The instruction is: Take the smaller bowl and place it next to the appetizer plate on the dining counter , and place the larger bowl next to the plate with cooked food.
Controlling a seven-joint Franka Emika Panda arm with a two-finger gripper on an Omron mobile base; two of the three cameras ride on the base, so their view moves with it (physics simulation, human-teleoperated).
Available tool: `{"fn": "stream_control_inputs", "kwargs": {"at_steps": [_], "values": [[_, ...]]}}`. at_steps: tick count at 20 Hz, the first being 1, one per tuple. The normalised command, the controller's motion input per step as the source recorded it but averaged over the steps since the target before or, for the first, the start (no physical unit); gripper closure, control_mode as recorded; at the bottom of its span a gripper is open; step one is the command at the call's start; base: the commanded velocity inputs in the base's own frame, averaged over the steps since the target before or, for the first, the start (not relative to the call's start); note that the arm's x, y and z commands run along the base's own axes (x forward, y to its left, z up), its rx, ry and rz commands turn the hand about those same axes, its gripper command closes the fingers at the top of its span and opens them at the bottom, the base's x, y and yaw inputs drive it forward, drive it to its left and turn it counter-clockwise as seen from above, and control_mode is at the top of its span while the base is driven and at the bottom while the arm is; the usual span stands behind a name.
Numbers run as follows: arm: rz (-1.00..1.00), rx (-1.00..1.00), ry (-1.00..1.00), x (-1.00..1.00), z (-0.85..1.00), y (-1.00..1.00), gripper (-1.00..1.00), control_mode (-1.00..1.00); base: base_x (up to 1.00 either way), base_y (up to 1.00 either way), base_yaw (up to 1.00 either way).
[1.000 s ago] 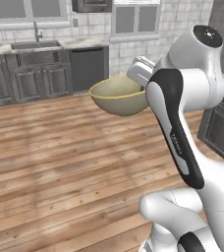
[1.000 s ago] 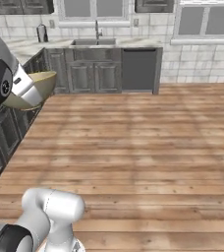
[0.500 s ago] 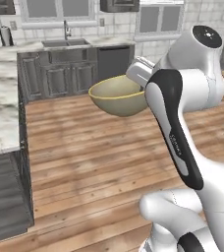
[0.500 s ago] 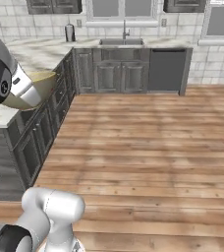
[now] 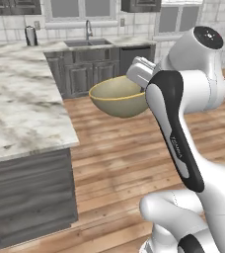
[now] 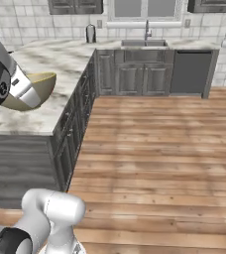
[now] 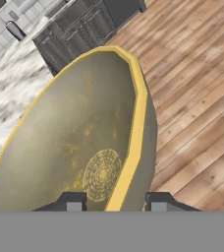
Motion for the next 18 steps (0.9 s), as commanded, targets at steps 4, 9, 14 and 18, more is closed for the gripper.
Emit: {"fn": "stream_control_inputs", "kwargs": {"at_steps": [4, 9, 14, 18], "values": [[0.0, 0.0, 0.0, 0.0, 0.0, 0.0, 1.0, 1.0, 0.44, 1.0, 0.0], [0.0, 0.0, 0.0, 0.0, 0.0, 0.0, 1.0, 1.0, 0.19, 0.9, 0.0], [0.0, 0.0, 0.0, 0.0, 0.0, 0.0, 1.0, 1.0, 0.12, 0.81, 0.0], [0.0, 0.0, 0.0, 0.0, 0.0, 0.0, 1.0, 1.0, 0.0, 0.92, 0.0]]}}
